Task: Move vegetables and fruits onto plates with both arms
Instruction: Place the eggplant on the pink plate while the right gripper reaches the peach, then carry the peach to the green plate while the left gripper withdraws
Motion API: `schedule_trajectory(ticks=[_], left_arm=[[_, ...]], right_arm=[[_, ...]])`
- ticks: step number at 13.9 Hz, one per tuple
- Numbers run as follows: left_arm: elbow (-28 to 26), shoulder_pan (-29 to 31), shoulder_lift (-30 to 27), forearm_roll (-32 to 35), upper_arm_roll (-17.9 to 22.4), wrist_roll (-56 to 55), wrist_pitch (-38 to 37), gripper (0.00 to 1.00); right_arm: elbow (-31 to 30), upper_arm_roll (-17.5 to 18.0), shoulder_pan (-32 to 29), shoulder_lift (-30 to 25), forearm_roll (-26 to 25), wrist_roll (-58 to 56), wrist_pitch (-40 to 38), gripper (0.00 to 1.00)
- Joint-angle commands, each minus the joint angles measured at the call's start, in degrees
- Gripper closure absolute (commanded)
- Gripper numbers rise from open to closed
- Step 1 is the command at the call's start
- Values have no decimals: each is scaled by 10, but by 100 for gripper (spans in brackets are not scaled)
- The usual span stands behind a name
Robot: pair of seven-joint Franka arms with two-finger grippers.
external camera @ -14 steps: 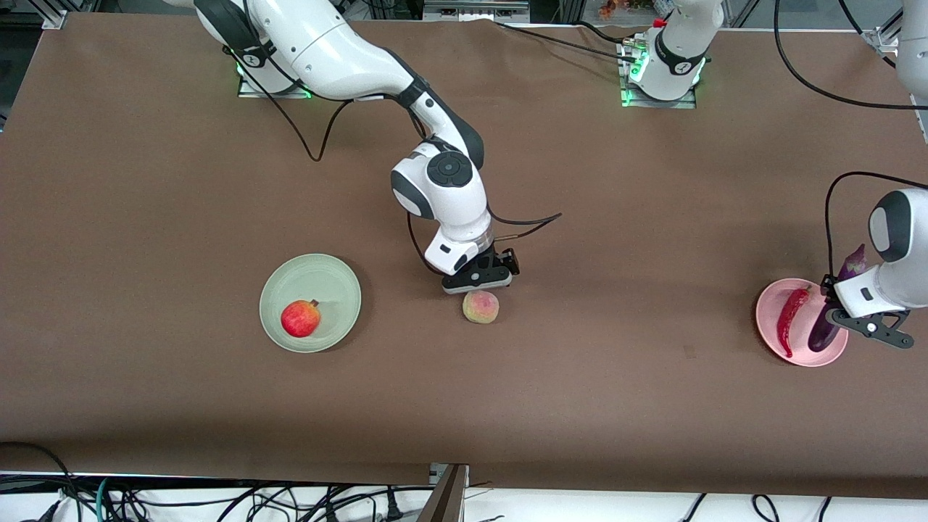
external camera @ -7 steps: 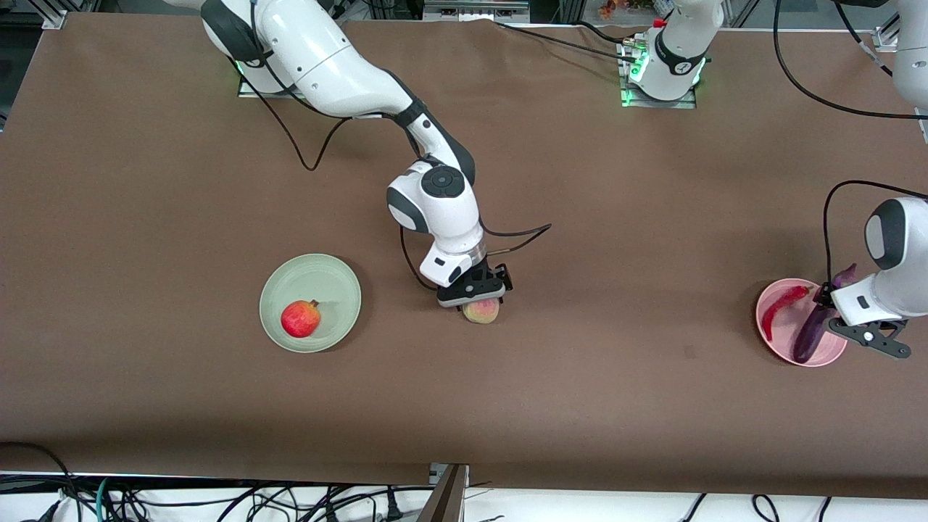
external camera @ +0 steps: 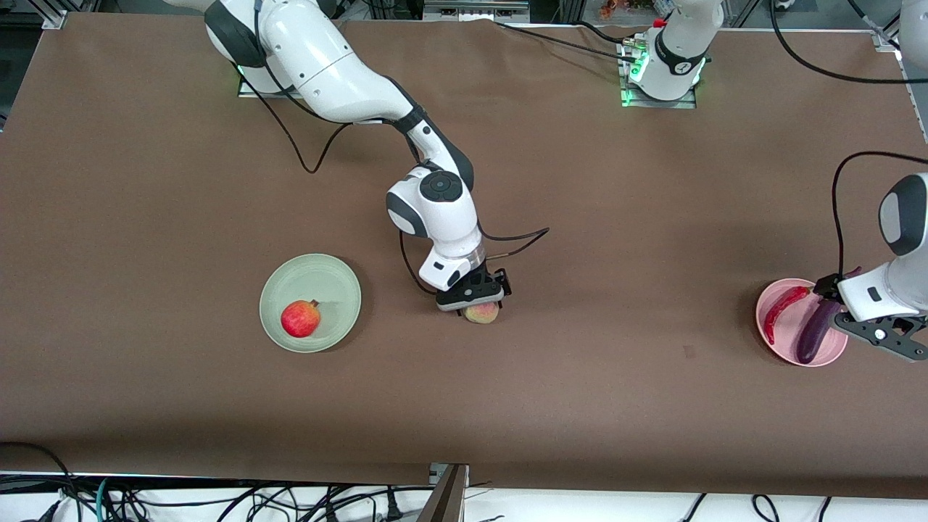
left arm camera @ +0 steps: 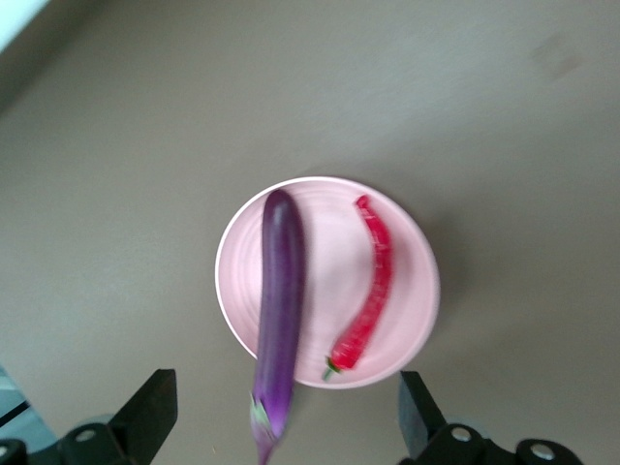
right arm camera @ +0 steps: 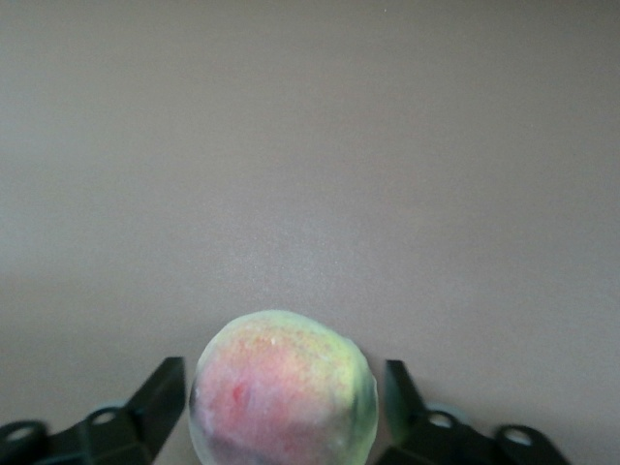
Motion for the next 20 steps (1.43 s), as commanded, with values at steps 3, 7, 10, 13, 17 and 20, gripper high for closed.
schedule_trajectory(ticks=[3, 7, 10, 13, 17, 20], left_arm=[[69, -2, -41, -81, -62, -105, -176, 0], [116, -2, -56, -136, -82, -127, -245, 0], [117, -2, -85, -137, -94, -127, -246, 0], [97, -43, -150, -171, -52, -128, -242, 0], [36, -221, -249, -276, 177, -156, -240, 0], [-82, -290, -342, -272, 213, -227, -195, 0]], right_arm=[[13, -3, -4, 2, -7, -8, -4, 63], [-1, 2, -33, -53, 7, -103, -111, 67], [-56, 2, -68, -119, 59, -236, -175, 67], [-105, 1, -116, -186, 92, -365, -269, 67], [-229, -1, -171, -256, 98, -451, -264, 64], [-250, -2, -181, -250, 128, -457, -248, 63]])
